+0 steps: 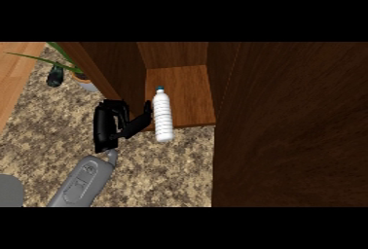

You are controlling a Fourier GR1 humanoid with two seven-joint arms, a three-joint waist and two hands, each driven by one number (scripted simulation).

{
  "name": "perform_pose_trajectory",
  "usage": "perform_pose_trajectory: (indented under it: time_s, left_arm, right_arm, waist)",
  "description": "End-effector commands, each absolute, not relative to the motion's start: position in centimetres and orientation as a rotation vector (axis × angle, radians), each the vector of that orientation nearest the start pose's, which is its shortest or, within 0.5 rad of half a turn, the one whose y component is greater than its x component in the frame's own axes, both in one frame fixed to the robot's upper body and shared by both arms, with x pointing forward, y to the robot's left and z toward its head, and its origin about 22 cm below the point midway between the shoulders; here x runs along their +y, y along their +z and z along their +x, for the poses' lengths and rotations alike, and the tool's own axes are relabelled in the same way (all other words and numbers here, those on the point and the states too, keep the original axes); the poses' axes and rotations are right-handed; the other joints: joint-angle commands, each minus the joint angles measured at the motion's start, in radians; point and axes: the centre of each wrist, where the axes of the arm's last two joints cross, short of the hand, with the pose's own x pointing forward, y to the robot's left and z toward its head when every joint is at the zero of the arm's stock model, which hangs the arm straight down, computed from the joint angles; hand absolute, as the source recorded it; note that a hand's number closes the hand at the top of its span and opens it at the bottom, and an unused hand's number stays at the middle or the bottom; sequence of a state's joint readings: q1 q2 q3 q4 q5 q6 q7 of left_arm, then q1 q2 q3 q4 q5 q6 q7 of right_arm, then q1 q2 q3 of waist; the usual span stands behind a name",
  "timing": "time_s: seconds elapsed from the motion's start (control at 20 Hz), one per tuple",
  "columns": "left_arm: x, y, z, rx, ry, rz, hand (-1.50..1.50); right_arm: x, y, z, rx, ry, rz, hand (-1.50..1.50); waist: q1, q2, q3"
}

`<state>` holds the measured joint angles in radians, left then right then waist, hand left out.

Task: Pick up the bottled water, place it into the cabinet and close the cabinet

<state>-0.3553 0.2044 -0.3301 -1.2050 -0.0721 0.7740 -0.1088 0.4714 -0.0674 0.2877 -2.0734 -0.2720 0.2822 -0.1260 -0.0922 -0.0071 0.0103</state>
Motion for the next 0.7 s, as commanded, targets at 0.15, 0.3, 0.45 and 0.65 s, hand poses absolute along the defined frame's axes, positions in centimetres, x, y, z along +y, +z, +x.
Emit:
perform_pose_trajectory:
  time_s: [0.15,0.3,0.45,0.65]
  left_arm:
    - [16.7,3.2,37.0,-1.712,-0.102,0.644,-1.50]
    - [16.1,2.7,36.6,-1.698,-0.102,0.644,-1.50]
    - [17.9,2.7,36.6,-1.670,-0.077,0.667,-1.50]
    - [16.7,2.8,36.5,-1.671,-0.078,0.656,-1.50]
  right_arm:
    - [-20.7,4.4,13.8,-1.759,0.058,0.547,-1.50]
    - [-20.8,3.9,13.6,-1.744,0.052,0.544,-1.50]
    - [-21.3,4.1,13.2,-1.749,0.066,0.554,-1.50]
    - [-20.2,4.2,13.6,-1.758,0.050,0.557,-1.50]
  waist:
    - [-0.034,0.039,-0.011]
    - [-0.039,0.039,-0.010]
    - [-0.045,0.039,-0.011]
    - [-0.045,0.039,-0.011]
